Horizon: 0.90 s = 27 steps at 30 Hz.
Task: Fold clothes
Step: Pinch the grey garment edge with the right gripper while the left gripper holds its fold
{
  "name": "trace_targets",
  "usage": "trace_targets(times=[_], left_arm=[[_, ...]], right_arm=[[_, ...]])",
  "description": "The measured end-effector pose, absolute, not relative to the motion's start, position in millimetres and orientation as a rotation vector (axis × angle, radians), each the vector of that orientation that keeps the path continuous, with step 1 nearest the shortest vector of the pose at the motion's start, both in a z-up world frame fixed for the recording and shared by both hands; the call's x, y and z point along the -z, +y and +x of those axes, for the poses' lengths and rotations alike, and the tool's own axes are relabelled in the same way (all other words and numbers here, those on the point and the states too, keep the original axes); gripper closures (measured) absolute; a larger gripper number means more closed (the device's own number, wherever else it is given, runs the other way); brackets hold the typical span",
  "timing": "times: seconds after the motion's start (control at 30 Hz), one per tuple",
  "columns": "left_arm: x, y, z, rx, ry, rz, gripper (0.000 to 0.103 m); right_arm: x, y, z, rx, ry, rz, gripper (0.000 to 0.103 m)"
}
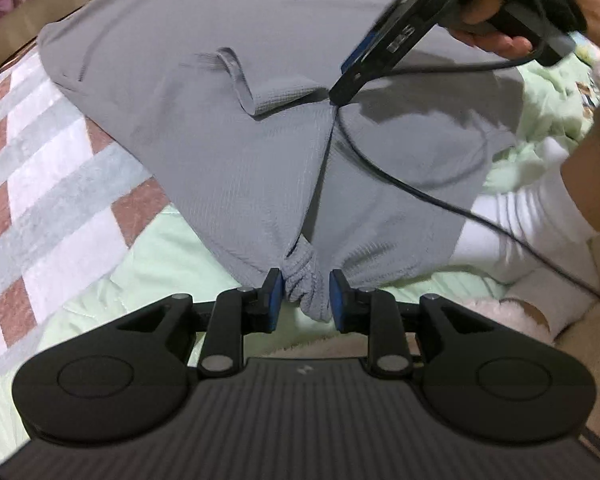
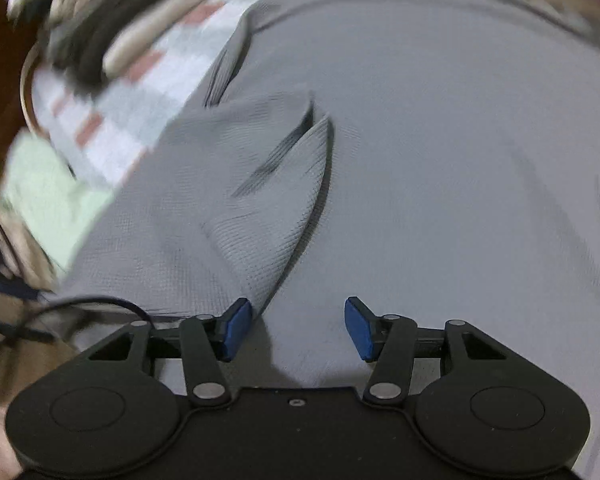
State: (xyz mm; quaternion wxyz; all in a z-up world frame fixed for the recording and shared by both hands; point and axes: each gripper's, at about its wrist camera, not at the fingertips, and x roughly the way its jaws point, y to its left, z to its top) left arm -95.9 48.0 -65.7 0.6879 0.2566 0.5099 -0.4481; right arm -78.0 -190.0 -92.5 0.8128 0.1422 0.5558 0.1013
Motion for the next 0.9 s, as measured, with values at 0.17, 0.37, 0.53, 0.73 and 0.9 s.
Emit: trace_targets(times=[0.17,0.37,0.53,0.73,0.9], left_arm=[[70,46,-88,0.958,1.161,0.553,0.085],[56,55,-94,0.889,1.065,0.574,0.096],[54,64,-99,0.836,1.06,0.566,0.096],[49,67,-108,0.757,1.023,0.537,0.097],[52,74,-111,0.729,1.103,0.493,0.097]], right_arm=[[77,-175,-76,-0.302,1.041,0.252,0.042],[97,-164,-69,-0.21,1.028,0.182,0.058],[95,-215,-100,-0.131,0.884,0.583,0.1],[106,-213,-124,-0.093,0.923,0.626,0.099],[104,-211,-122,-0.154,0.924,0.618,0.098]])
